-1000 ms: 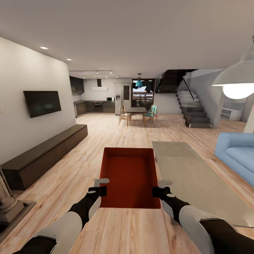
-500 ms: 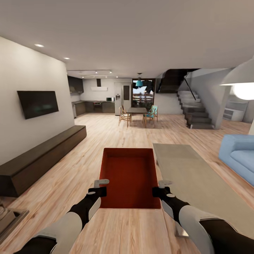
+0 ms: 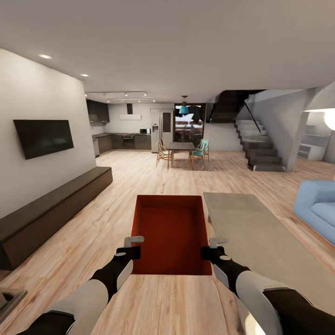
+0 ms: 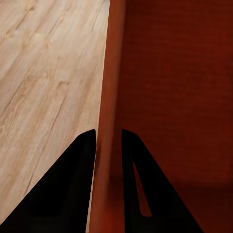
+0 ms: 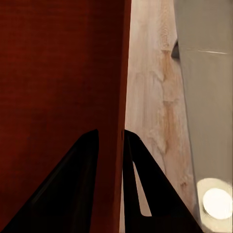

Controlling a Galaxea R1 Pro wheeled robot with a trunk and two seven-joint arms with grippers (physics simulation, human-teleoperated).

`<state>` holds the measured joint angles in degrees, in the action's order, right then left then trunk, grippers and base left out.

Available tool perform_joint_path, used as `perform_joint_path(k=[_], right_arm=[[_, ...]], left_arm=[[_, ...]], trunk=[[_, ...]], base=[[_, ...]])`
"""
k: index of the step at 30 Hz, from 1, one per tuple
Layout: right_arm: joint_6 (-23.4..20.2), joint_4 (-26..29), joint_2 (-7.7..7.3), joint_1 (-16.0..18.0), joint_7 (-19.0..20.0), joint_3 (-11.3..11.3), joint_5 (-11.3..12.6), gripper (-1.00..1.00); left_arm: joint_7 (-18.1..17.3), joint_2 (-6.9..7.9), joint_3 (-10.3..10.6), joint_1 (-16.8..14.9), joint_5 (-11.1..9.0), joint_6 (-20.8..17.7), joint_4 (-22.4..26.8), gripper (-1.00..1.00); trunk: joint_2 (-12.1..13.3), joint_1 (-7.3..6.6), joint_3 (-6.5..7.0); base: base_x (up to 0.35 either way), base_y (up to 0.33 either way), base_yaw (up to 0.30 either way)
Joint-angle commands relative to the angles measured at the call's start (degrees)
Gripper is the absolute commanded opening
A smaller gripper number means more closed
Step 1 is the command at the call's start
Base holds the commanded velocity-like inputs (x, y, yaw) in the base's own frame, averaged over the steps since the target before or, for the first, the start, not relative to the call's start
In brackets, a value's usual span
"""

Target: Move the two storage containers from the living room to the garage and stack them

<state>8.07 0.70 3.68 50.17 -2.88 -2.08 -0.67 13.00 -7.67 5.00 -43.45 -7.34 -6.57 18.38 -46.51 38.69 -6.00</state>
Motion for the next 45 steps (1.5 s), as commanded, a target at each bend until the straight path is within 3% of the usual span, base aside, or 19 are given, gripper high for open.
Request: perform_joint_path(k=[1,45], right_arm=[[0.19,-0.17,-0.02,0.01,-0.18,0.76,0.23,-1.0],[0.55,-0.26,-0.04,-0.16,-0.28,0.77,0.58,-1.0]], left_arm=[[1.33,2.31,-3.07,-0.06,0.84,1.85,1.66,-1.0],[1.33,2.45,-3.07,-0.06,0.21,1.83,1.57,-1.0]], trunk=[[-0.07,0.05,-0.1],[-0.07,0.05,-0.1]], base=[[0.321,0.0,0.0],[0.321,0.0,0.0]])
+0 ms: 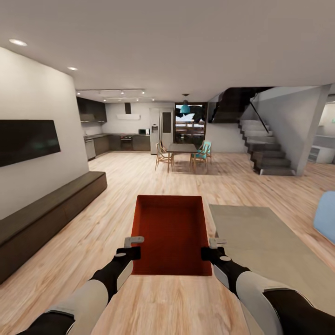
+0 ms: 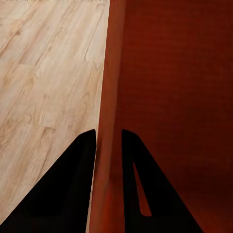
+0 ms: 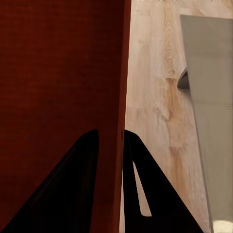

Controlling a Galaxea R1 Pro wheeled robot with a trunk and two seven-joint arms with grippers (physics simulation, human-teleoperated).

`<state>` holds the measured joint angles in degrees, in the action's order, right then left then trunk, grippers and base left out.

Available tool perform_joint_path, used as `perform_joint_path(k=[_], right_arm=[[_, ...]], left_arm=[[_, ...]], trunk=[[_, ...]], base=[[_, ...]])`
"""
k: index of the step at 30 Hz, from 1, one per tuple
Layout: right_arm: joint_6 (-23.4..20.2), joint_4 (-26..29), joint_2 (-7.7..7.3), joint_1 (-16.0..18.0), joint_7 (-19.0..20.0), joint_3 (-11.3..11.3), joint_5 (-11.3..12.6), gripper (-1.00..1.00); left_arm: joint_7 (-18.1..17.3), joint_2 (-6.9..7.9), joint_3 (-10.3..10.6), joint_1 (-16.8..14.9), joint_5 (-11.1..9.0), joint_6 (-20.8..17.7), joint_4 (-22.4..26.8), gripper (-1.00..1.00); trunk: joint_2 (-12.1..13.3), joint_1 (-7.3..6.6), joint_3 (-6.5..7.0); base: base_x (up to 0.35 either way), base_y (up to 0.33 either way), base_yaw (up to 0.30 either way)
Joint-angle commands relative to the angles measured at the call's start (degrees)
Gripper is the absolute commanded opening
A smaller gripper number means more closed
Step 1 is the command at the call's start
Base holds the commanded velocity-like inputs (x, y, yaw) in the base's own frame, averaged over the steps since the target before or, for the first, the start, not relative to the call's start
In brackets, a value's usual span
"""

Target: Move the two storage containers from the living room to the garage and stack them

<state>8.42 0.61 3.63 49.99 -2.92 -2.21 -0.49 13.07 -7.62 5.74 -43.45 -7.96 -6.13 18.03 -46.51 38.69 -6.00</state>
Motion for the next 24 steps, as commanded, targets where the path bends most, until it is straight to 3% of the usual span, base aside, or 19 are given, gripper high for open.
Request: perform_joint_path(k=[1,24], right_arm=[[0.17,-0.17,0.02,0.02,-0.24,0.9,0.4,-1.0],[-0.23,-0.35,0.06,0.02,-0.18,0.89,0.31,-1.0]], left_arm=[[1.25,2.41,-3.81,-0.06,0.76,1.38,1.92,-1.0],[1.25,3.36,-3.81,-0.05,0.14,1.39,1.92,-1.0]], trunk=[[-0.07,0.05,-0.1],[-0.07,0.05,-0.1]], base=[[0.321,0.0,0.0],[0.321,0.0,0.0]])
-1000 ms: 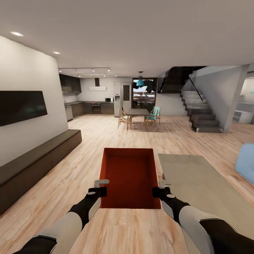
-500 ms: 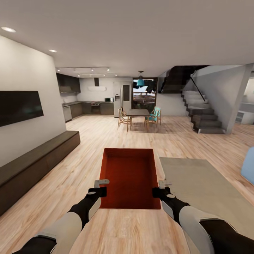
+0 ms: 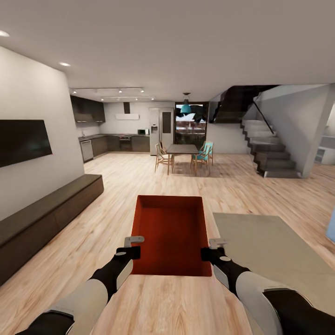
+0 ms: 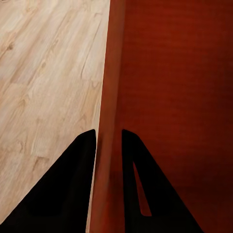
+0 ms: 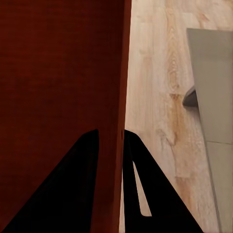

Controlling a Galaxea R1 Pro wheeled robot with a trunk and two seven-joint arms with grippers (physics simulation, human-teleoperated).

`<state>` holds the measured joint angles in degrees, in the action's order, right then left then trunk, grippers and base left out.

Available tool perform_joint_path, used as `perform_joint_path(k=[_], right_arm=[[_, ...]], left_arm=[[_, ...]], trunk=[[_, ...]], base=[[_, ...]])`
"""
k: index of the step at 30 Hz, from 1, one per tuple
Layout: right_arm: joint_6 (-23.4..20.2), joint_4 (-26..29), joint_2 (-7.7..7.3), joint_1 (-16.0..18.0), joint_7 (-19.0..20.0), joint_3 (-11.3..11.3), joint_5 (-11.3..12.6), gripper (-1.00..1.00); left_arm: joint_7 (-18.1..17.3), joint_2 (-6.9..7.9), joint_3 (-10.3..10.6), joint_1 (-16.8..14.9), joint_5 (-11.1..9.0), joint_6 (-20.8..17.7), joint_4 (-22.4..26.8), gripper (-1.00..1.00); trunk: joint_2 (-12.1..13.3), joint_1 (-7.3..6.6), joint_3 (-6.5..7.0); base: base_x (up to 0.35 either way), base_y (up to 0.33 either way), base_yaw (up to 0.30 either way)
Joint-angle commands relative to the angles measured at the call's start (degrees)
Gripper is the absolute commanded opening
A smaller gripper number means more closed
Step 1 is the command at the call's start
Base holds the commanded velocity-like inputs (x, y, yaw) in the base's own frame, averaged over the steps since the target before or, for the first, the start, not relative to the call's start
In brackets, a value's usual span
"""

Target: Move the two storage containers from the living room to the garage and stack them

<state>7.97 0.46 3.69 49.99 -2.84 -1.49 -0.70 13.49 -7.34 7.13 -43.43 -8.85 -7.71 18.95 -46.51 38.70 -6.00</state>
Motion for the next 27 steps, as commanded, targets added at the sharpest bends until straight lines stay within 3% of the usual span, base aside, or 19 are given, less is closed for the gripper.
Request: perform_joint_path(k=[1,27], right_arm=[[0.19,-0.19,0.0,0.02,-0.26,0.17,0.53,-1.0],[0.07,-0.28,-0.01,0.02,0.11,0.17,0.54,-1.0]], left_arm=[[0.84,3.09,-5.2,-0.07,1.03,2.98,1.0,-1.0],[0.84,3.1,-5.2,-0.08,1.07,2.97,1.0,-1.0]], trunk=[[-0.07,0.05,-0.1],[-0.07,0.05,-0.1]], base=[[0.321,0.0,0.0],[0.321,0.0,0.0]])
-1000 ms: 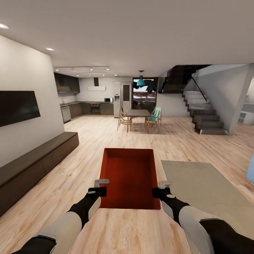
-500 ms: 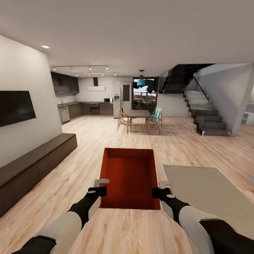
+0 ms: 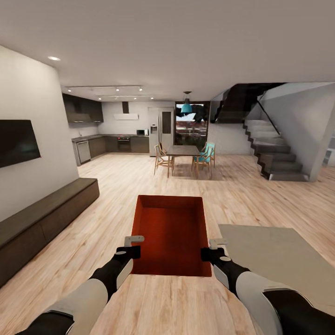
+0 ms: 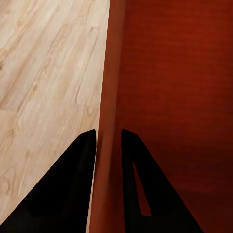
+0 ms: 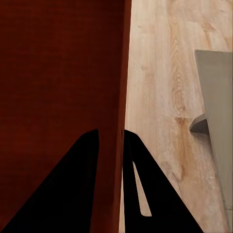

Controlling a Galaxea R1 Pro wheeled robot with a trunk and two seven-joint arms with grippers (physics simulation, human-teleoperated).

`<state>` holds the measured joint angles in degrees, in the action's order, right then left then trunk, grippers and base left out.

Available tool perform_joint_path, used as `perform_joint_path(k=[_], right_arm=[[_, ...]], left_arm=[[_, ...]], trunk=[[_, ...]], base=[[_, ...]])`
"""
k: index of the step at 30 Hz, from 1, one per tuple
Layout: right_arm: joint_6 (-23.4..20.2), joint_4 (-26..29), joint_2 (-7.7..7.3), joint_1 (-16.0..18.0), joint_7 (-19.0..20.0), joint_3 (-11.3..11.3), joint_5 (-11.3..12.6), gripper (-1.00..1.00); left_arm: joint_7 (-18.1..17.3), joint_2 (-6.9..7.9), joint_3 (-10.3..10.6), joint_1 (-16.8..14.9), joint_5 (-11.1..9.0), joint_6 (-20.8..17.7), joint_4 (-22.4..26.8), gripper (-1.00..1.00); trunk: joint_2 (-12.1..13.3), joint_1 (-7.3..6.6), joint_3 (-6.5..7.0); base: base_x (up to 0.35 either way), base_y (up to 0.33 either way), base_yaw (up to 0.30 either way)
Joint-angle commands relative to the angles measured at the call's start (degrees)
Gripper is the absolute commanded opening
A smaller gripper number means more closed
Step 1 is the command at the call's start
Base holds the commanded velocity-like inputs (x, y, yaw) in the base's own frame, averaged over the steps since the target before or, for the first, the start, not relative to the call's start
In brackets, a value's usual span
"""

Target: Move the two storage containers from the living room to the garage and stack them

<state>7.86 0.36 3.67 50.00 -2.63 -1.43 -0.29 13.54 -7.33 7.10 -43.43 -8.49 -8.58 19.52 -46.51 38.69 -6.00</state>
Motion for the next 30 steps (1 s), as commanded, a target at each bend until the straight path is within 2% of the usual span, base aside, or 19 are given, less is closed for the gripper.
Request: perform_joint_path(k=[1,30], right_arm=[[0.16,-0.18,0.02,0.01,-0.11,0.11,0.14,-1.0],[0.13,-0.18,0.03,0.01,-0.02,0.11,0.03,-1.0]], left_arm=[[0.79,3.1,-5.17,-0.08,0.69,3.84,0.44,-1.0],[0.79,3.12,-5.17,-0.07,0.71,3.85,0.44,-1.0]], trunk=[[-0.07,0.05,-0.1],[-0.07,0.05,-0.1]], base=[[0.321,0.0,0.0],[0.321,0.0,0.0]])
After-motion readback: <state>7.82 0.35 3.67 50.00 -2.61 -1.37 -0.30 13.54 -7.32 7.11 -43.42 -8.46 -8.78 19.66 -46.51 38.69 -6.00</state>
